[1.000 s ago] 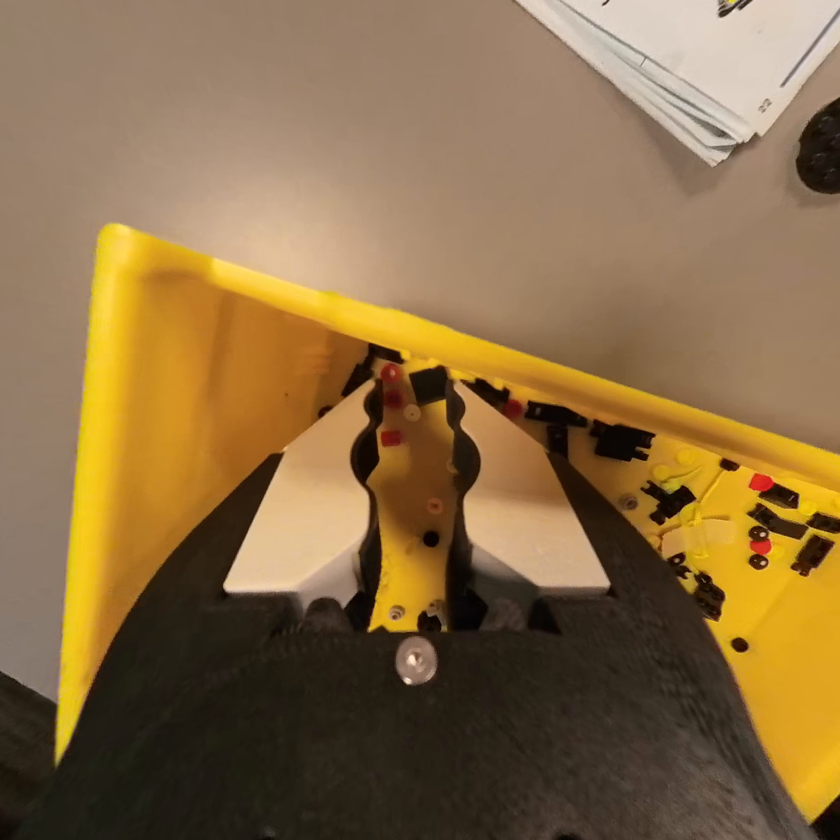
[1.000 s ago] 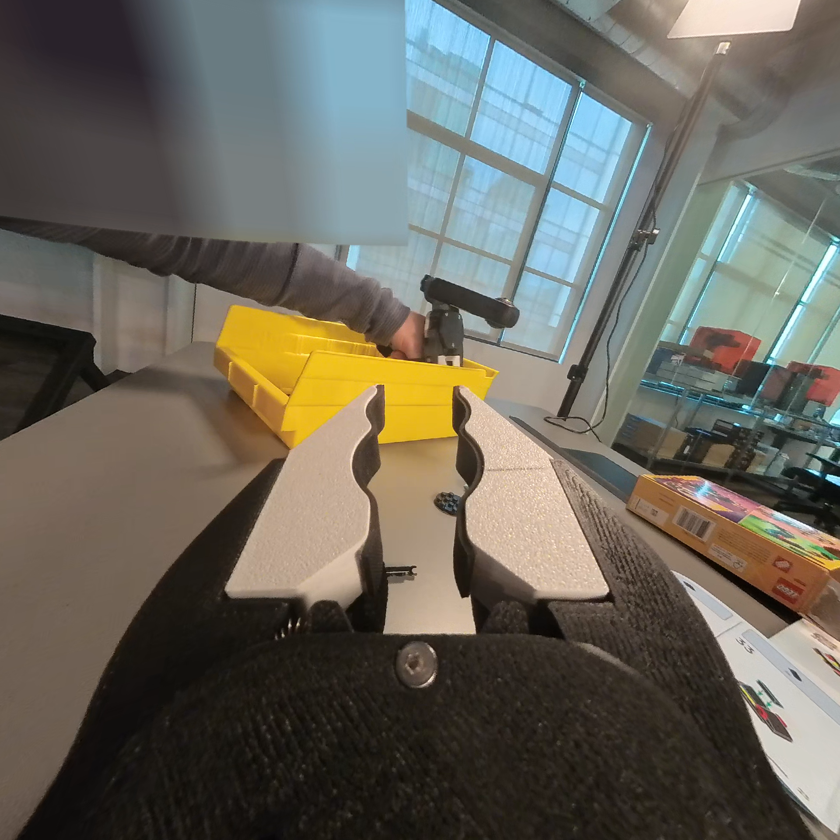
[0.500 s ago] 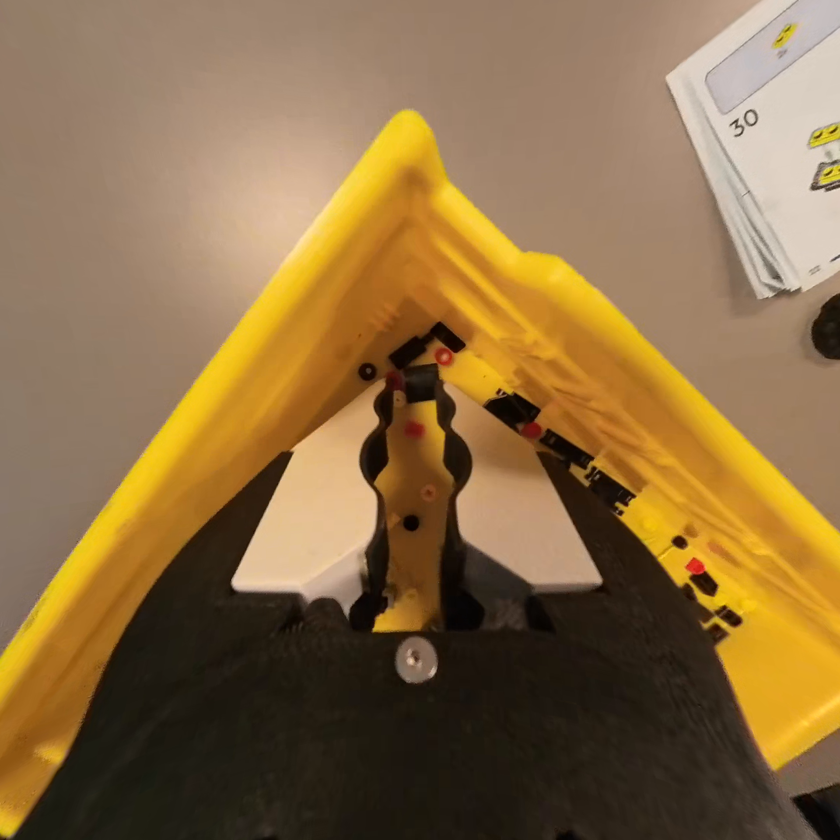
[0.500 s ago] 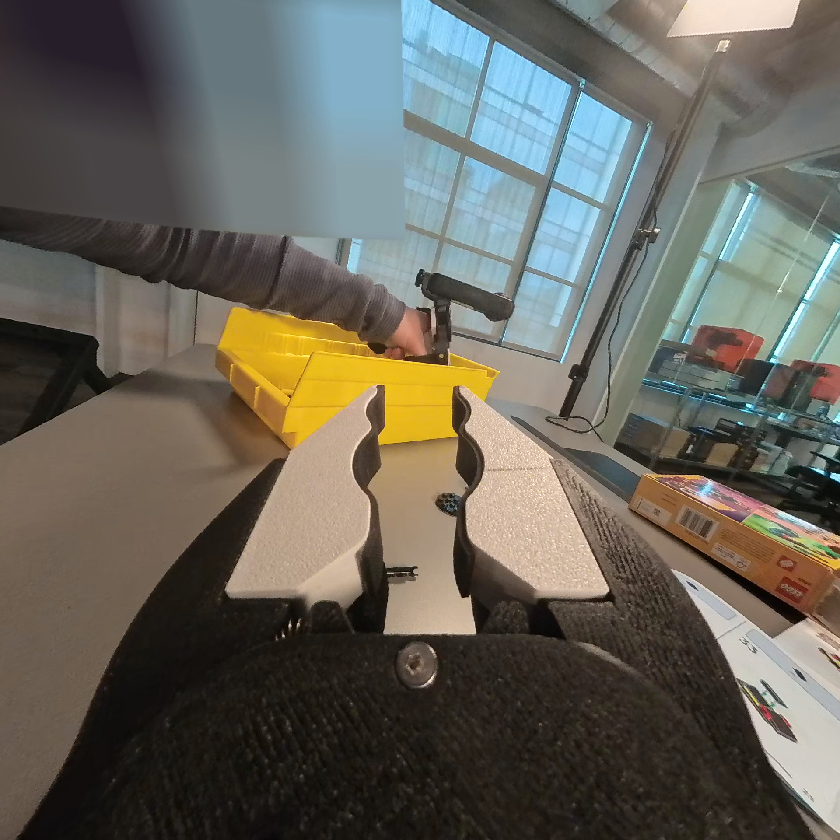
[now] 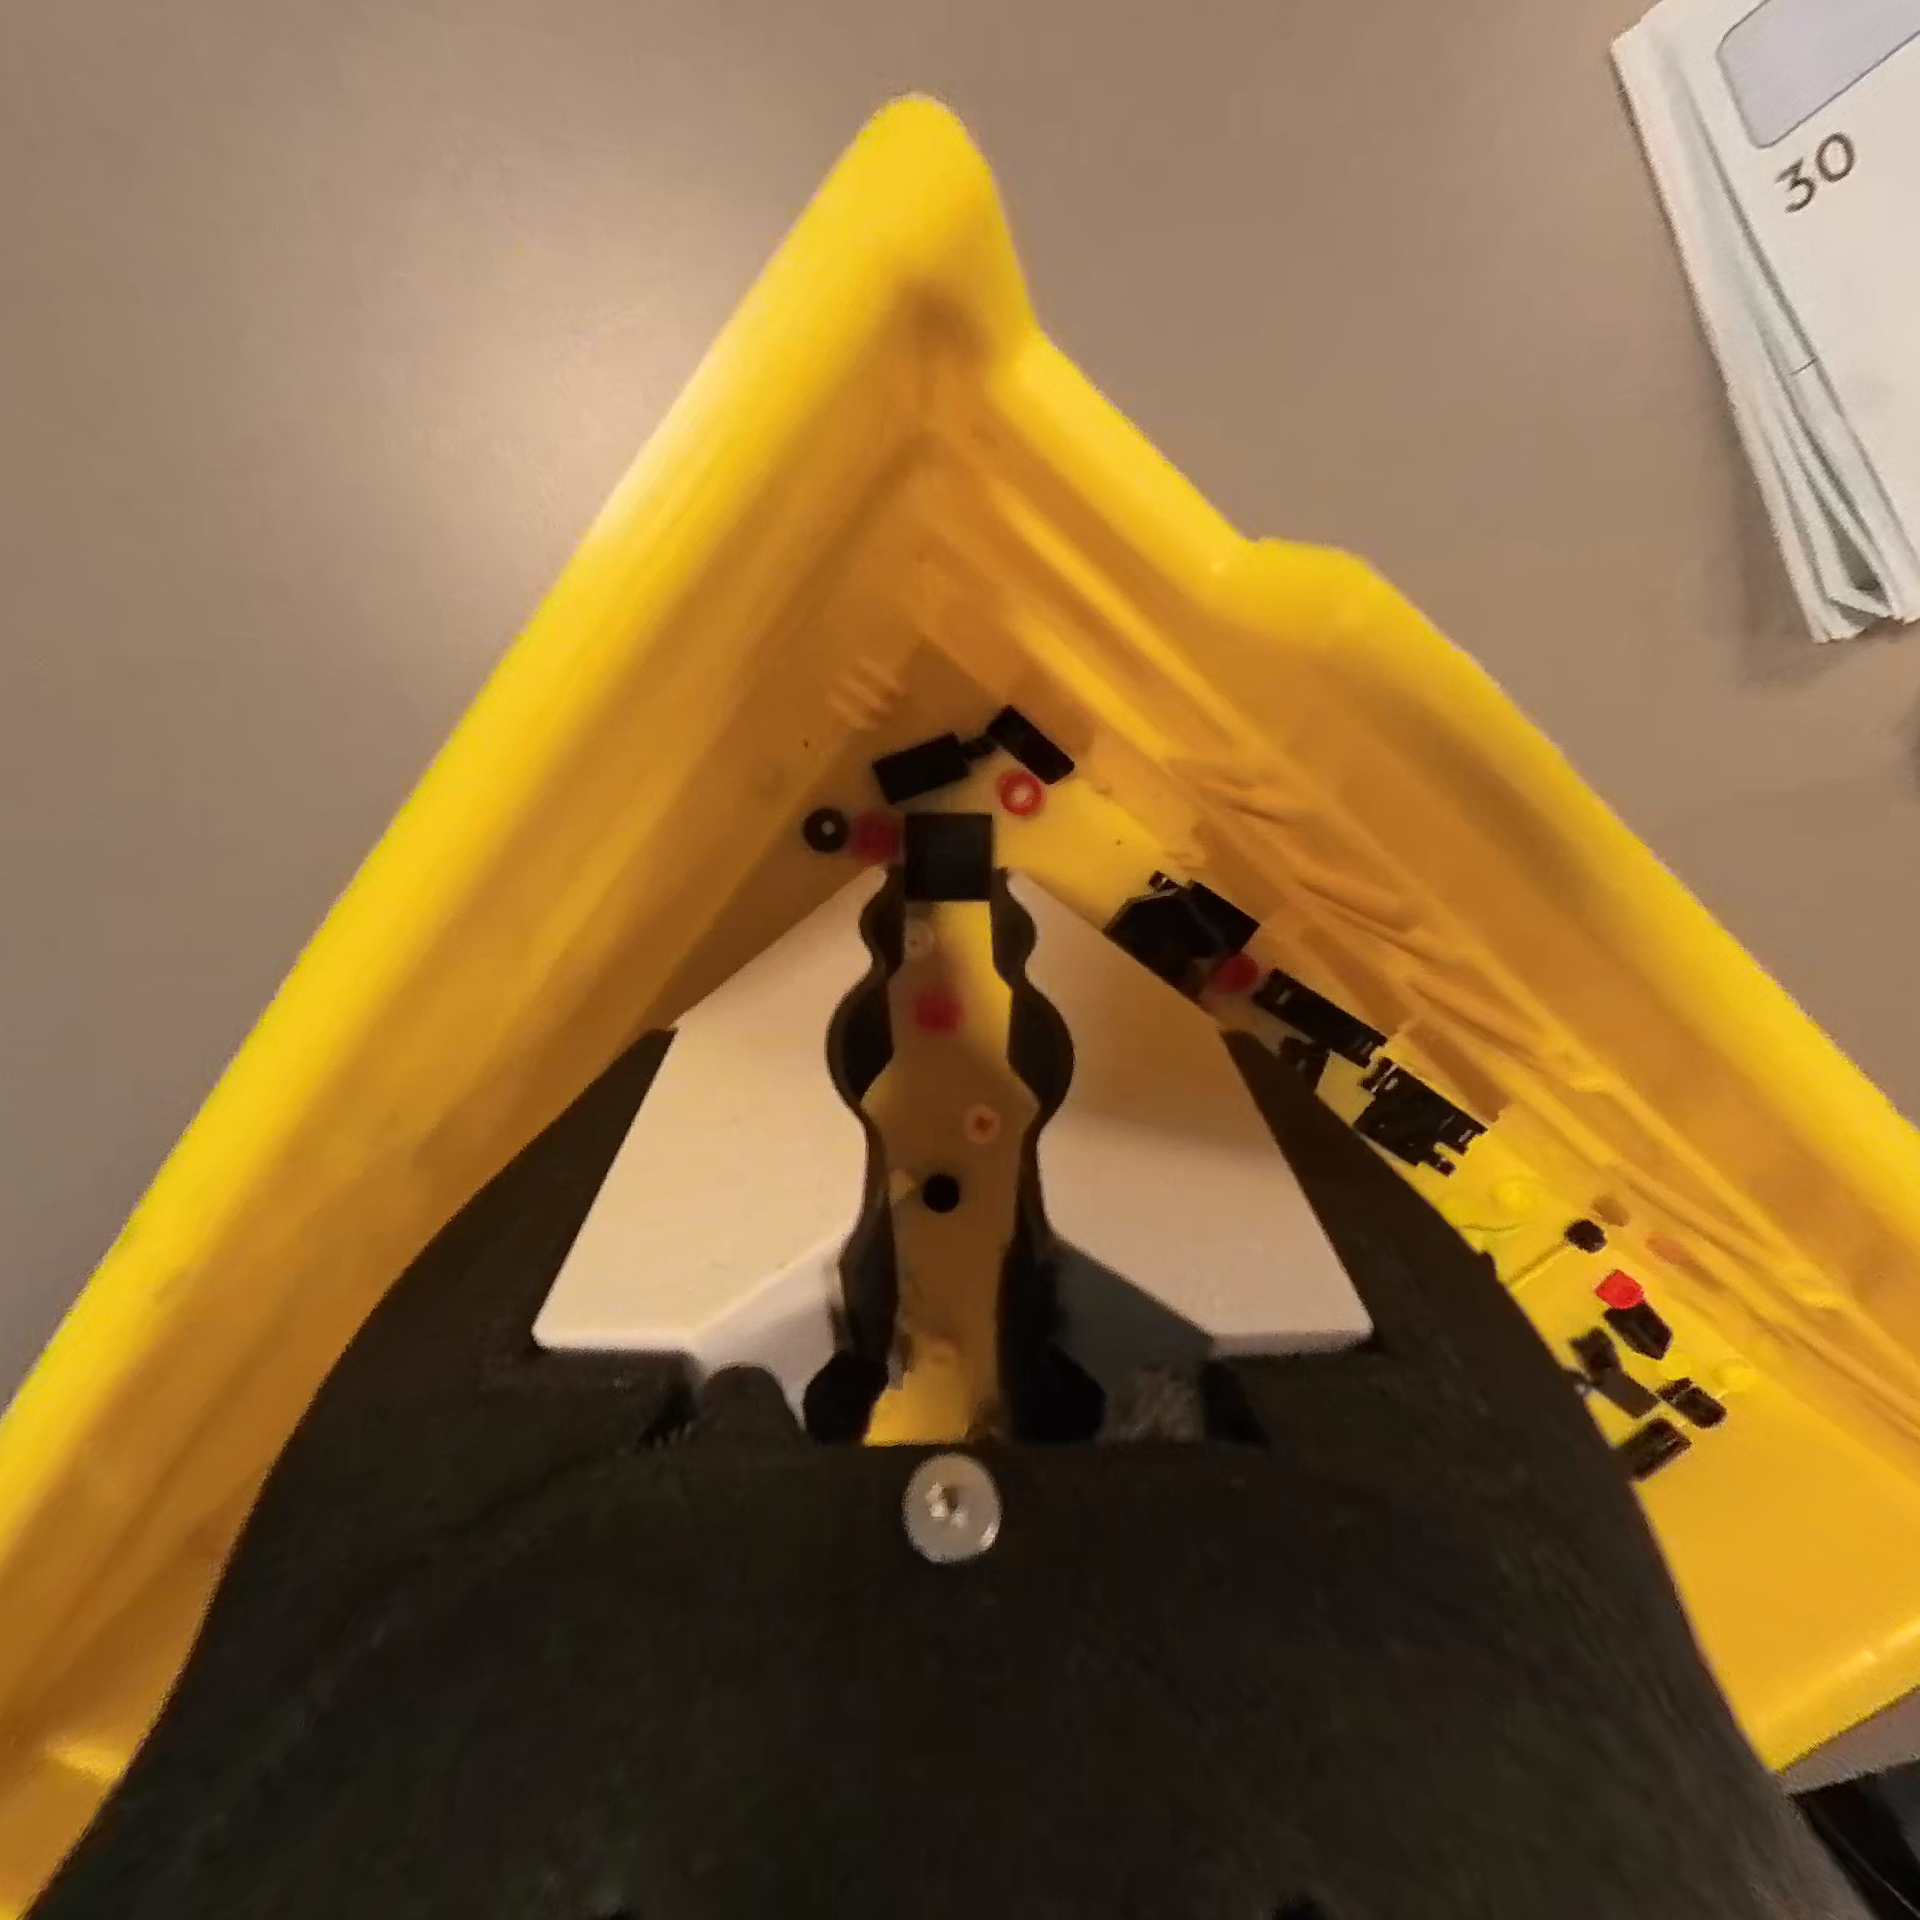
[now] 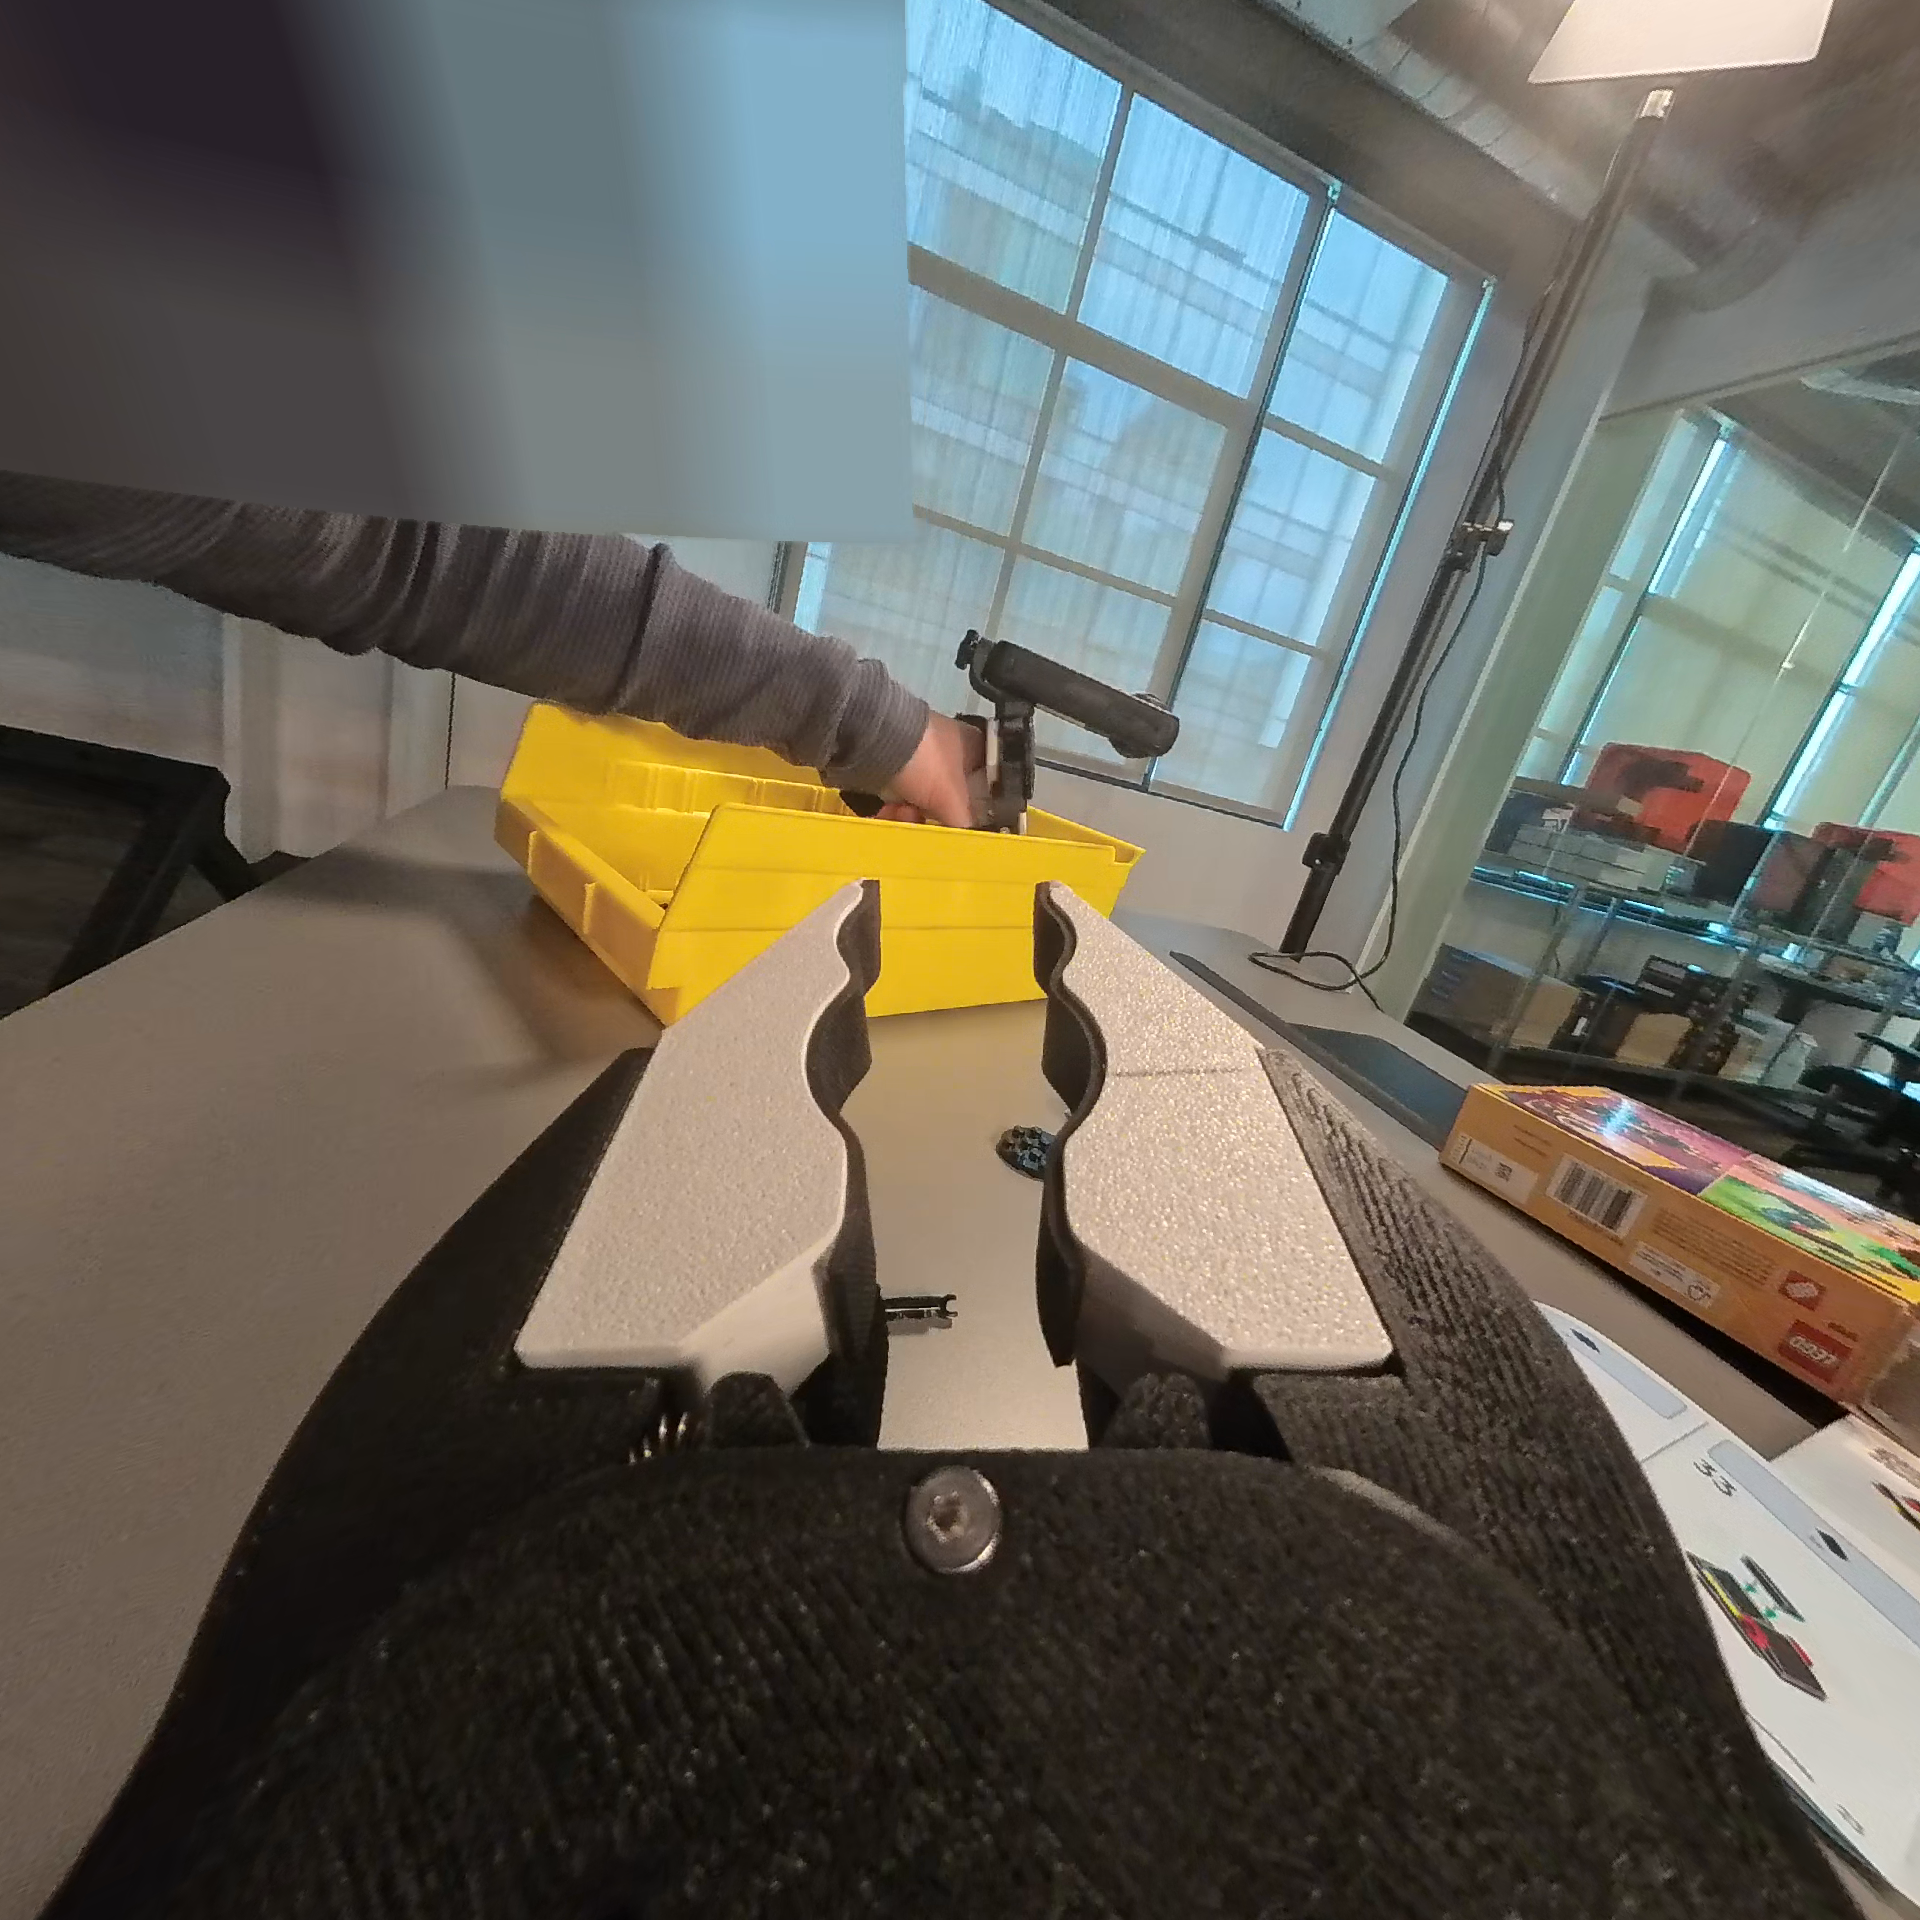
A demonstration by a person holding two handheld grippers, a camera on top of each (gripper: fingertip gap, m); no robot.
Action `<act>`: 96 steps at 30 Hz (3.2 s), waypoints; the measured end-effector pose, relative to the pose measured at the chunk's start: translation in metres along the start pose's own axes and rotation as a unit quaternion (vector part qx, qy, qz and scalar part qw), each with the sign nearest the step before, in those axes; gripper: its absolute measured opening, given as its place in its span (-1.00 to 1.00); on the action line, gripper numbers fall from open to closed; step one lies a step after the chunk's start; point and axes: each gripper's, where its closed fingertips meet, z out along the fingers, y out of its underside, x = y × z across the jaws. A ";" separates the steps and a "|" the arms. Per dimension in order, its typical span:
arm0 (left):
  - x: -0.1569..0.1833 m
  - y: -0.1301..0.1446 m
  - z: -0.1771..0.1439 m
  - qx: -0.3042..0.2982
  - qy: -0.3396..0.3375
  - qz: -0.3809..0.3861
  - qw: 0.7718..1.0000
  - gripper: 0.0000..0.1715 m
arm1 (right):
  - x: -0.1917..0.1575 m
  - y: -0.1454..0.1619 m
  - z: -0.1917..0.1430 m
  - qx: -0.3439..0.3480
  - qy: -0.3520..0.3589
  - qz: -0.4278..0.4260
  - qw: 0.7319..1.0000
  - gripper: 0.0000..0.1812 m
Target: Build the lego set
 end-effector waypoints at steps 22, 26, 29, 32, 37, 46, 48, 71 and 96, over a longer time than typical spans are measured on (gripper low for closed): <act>0.296 0.033 -0.133 0.384 0.152 0.099 0.905 -0.82 | 0.030 0.007 -0.008 -0.051 0.110 -0.088 0.989 -0.76; 0.352 0.022 -0.101 0.399 0.300 0.065 0.864 -0.83 | 0.039 -0.003 -0.023 -0.049 0.130 -0.146 0.980 -0.76; 0.367 0.020 -0.082 0.391 0.320 0.064 0.860 -0.83 | 0.037 -0.008 -0.039 -0.053 0.126 -0.185 0.973 -0.76; 0.377 0.020 -0.079 0.390 0.342 0.059 0.853 -0.83 | 0.035 -0.011 -0.055 -0.059 0.121 -0.196 0.971 -0.76; 0.382 0.022 -0.055 0.338 0.284 0.100 0.892 -0.83 | 0.032 -0.010 -0.077 -0.069 0.106 -0.195 0.973 -0.77; 0.379 0.026 -0.010 0.147 0.161 0.216 0.952 -0.82 | 0.031 -0.008 -0.104 -0.084 0.079 -0.212 0.970 -0.77; 0.380 0.029 -0.004 0.122 0.160 0.214 0.956 -0.82 | 0.033 -0.008 -0.105 -0.085 0.078 -0.203 0.972 -0.77; 0.417 0.044 -0.024 0.221 0.200 0.131 0.945 -0.59 | 0.011 0.013 -0.101 -0.144 0.012 -0.157 0.977 -0.63; 0.349 0.076 -0.011 0.274 0.080 0.127 0.950 -0.82 | -0.050 0.087 -0.121 -0.464 0.006 0.103 0.880 -0.67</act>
